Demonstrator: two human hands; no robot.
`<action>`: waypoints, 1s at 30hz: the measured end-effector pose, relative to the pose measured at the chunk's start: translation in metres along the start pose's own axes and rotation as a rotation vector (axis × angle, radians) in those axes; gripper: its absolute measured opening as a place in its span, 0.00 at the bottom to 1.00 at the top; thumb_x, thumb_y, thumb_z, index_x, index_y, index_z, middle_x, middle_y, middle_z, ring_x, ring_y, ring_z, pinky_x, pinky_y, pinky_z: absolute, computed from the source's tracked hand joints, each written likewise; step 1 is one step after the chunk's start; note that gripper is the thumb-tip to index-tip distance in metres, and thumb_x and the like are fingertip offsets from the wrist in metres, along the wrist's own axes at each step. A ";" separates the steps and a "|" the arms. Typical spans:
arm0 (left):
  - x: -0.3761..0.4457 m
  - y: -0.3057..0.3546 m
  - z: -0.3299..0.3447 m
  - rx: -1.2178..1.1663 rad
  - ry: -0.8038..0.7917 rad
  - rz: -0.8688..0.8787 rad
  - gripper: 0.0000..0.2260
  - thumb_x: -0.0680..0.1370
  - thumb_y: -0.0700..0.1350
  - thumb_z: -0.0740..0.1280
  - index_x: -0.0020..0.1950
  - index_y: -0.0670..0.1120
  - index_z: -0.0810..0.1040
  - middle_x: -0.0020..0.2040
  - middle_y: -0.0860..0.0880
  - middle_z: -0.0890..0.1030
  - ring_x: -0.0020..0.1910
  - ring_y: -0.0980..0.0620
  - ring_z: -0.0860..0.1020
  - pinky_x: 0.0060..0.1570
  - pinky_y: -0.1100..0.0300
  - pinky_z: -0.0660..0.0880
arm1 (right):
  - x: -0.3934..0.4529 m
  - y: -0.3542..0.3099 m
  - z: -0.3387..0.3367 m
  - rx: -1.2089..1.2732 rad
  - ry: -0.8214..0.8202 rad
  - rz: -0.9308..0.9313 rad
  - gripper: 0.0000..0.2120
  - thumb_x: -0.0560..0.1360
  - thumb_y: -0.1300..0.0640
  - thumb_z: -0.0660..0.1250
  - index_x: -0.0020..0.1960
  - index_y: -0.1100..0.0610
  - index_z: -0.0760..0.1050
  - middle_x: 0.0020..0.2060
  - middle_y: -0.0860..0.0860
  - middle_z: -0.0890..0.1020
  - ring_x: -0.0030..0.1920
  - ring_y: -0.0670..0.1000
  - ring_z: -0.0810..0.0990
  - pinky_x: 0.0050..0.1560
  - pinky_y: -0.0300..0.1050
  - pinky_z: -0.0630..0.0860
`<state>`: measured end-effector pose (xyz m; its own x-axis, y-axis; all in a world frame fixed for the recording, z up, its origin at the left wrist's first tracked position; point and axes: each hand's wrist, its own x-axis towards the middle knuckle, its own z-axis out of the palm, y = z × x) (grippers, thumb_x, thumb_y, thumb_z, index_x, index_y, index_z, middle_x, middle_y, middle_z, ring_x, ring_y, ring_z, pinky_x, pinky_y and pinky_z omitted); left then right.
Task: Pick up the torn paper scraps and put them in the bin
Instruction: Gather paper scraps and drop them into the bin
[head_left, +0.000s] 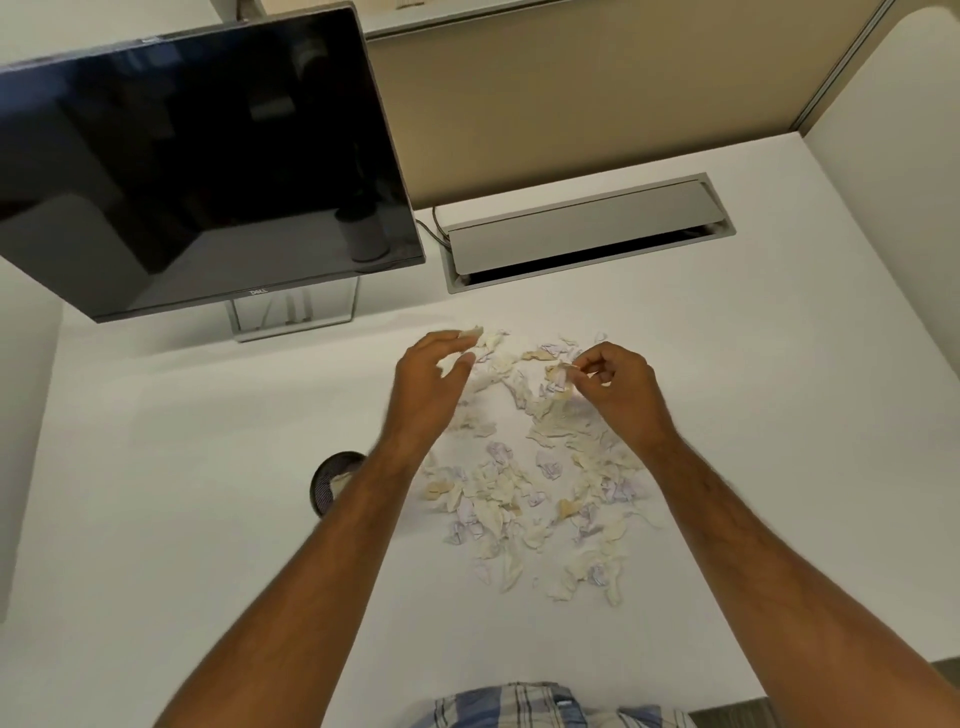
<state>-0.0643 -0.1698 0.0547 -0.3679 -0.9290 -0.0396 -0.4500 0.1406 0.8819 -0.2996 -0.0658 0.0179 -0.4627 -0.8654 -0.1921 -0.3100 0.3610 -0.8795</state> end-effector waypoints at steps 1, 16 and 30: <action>-0.012 -0.001 -0.010 0.002 0.011 -0.007 0.11 0.81 0.44 0.69 0.62 0.55 0.84 0.60 0.61 0.82 0.61 0.62 0.78 0.54 0.62 0.77 | -0.004 -0.004 0.002 0.026 -0.004 0.004 0.05 0.74 0.54 0.76 0.46 0.51 0.81 0.41 0.45 0.85 0.38 0.43 0.80 0.40 0.34 0.77; -0.143 -0.040 -0.116 0.024 0.291 -0.330 0.06 0.79 0.47 0.72 0.52 0.58 0.87 0.50 0.65 0.85 0.32 0.67 0.75 0.38 0.75 0.70 | -0.061 -0.072 0.096 0.251 -0.284 -0.045 0.07 0.72 0.58 0.78 0.45 0.58 0.81 0.40 0.51 0.84 0.37 0.42 0.77 0.41 0.36 0.77; -0.159 -0.061 -0.125 0.121 0.329 -0.408 0.06 0.78 0.43 0.69 0.47 0.54 0.82 0.47 0.58 0.84 0.50 0.61 0.80 0.43 0.63 0.72 | -0.084 -0.097 0.192 0.083 -0.456 -0.151 0.04 0.72 0.56 0.76 0.46 0.53 0.84 0.42 0.46 0.86 0.40 0.45 0.82 0.44 0.41 0.80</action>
<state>0.1232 -0.0730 0.0655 0.1218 -0.9719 -0.2016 -0.6006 -0.2339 0.7646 -0.0716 -0.0953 0.0361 -0.0006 -0.9768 -0.2144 -0.2699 0.2066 -0.9405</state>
